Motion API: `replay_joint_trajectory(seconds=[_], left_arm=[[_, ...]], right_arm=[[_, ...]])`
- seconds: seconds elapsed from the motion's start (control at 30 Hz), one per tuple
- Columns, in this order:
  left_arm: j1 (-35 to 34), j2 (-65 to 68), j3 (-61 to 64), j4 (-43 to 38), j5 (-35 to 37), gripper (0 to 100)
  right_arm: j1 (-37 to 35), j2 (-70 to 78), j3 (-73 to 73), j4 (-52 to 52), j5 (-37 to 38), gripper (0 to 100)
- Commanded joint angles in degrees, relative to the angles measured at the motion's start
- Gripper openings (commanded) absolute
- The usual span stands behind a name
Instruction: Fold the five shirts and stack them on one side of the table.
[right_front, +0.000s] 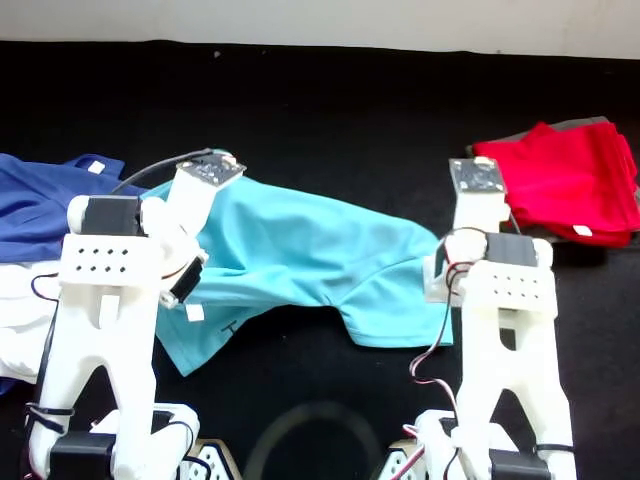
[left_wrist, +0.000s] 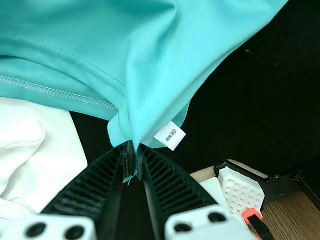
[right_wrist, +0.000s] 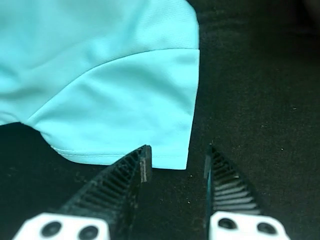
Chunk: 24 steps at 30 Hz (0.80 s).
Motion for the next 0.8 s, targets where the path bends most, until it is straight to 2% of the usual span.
replay_joint_trajectory(seconds=[0.0,0.1,0.23,0.4,0.63,0.77], left_arm=[[-0.40,-1.45,-2.68,-2.20,0.62,1],[-3.03,-0.92,-4.53,-3.60,0.53,1],[-4.09,-0.92,-4.79,-3.52,0.53,1],[-3.91,-1.19,-4.62,-3.43,0.53,1],[-3.91,-1.45,-4.62,-3.34,0.53,1],[-3.91,-1.45,-4.62,-2.29,0.53,1]], right_arm=[[-5.41,-0.92,0.13,-0.22,-0.09,18.3],[-8.92,-0.92,7.16,-5.14,-0.09,18.3],[-8.92,-0.84,14.90,-11.47,-0.18,19.1],[-8.84,-0.84,19.30,-15.25,0.00,27.2],[-8.75,3.30,25.63,-25.63,3.87,20.4],[-8.75,10.07,24.04,-26.68,3.52,19.8]])
